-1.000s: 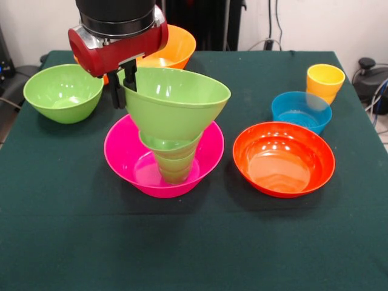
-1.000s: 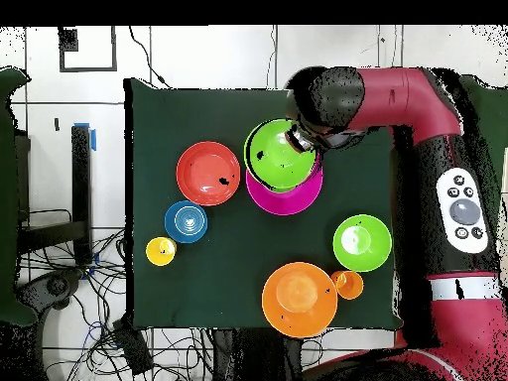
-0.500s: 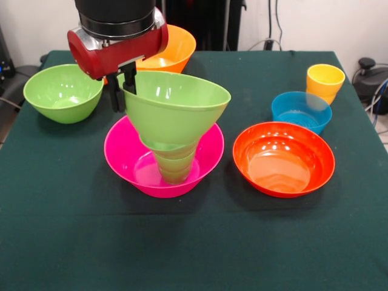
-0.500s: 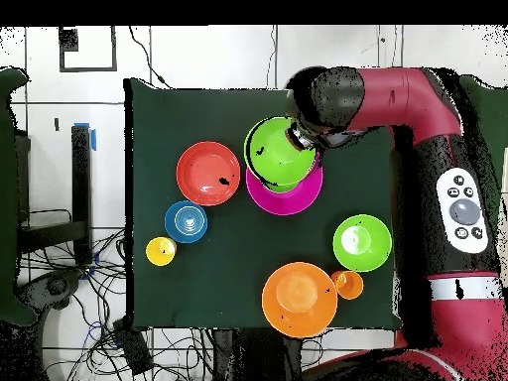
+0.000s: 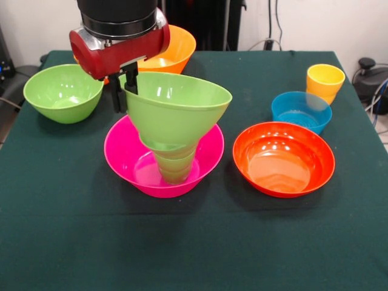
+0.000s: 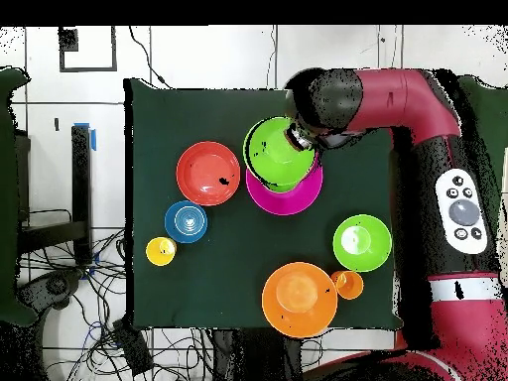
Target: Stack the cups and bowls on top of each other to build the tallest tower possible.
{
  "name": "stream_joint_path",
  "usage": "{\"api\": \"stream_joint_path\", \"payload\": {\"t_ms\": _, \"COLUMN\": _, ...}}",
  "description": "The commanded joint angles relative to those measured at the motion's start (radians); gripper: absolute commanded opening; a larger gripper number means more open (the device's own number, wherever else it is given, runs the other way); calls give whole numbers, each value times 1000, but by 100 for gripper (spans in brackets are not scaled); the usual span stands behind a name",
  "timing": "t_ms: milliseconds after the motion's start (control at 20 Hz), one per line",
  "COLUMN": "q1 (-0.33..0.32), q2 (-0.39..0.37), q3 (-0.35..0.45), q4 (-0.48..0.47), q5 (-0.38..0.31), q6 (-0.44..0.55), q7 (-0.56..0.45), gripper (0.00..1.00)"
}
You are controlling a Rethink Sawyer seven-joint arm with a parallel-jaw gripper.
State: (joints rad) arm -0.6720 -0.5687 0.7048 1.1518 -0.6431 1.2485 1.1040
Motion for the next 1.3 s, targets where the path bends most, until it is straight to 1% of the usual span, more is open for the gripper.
{"api": "stream_joint_path", "payload": {"t_ms": 50, "q1": -3, "q2": 10, "q3": -15, "q4": 117, "q5": -50, "q6": -36, "q7": -225, "gripper": 0}}
{"api": "stream_joint_path", "payload": {"t_ms": 100, "q1": 6, "q2": 16, "q3": -16, "q4": 101, "q5": -53, "q6": -23, "q7": -222, "gripper": 0}}
{"api": "stream_joint_path", "payload": {"t_ms": 250, "q1": 0, "q2": 9, "q3": -21, "q4": 113, "q5": -56, "q6": -21, "q7": -221, "gripper": 0}}
{"api": "stream_joint_path", "payload": {"t_ms": 550, "q1": 7, "q2": 20, "q3": -25, "q4": 89, "q5": -66, "q6": 0, "q7": -231, "gripper": 0}}
{"api": "stream_joint_path", "payload": {"t_ms": 800, "q1": 26, "q2": 32, "q3": -39, "q4": 48, "q5": -87, "q6": 52, "q7": -240, "gripper": 0}}
{"api": "stream_joint_path", "payload": {"t_ms": 1300, "q1": 33, "q2": 33, "q3": -49, "q4": 26, "q5": -102, "q6": 81, "q7": -247, "gripper": 0}}
